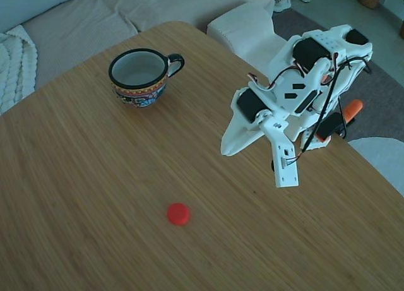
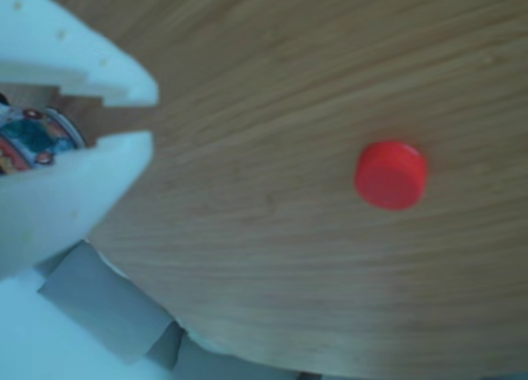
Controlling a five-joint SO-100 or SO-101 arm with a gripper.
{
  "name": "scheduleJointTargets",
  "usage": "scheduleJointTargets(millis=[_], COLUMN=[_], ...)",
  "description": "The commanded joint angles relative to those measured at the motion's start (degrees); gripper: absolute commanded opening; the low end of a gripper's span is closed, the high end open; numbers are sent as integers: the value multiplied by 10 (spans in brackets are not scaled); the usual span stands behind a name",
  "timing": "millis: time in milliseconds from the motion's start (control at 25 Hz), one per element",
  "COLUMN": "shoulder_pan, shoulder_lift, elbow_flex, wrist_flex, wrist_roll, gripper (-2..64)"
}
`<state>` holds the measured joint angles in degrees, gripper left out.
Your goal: Grasp a red cap and put it in the cup.
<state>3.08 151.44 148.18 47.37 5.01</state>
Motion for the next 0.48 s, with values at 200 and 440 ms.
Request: scheduleJointTargets(millis=[200, 440], shoulder_pan=[-3, -6], shoulder_lift=[7, 7], elbow_flex=[-22, 18], wrist_flex=[-5, -7], wrist_roll=[-2, -2], gripper=[1, 1])
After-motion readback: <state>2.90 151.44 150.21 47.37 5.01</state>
